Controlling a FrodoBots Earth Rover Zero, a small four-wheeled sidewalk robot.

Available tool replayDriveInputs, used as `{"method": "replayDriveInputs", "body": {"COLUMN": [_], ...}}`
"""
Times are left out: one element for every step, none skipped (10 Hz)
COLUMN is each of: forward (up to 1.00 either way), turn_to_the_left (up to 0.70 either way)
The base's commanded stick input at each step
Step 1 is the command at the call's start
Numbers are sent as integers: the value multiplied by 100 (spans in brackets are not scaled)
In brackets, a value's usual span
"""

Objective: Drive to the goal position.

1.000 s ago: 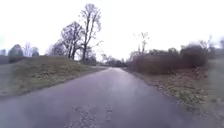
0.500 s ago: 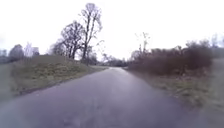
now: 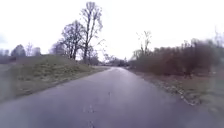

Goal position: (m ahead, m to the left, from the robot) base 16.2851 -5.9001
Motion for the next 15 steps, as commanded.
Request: {"method": "replayDriveInputs", "body": {"forward": [100,100,100,100,100,100,100,100,100,100,100,100,100,100,100], "turn_to_the_left": [0,0,0,-23,-40,-40,-40,-24,-6,0,0,0,0,0,0]}}
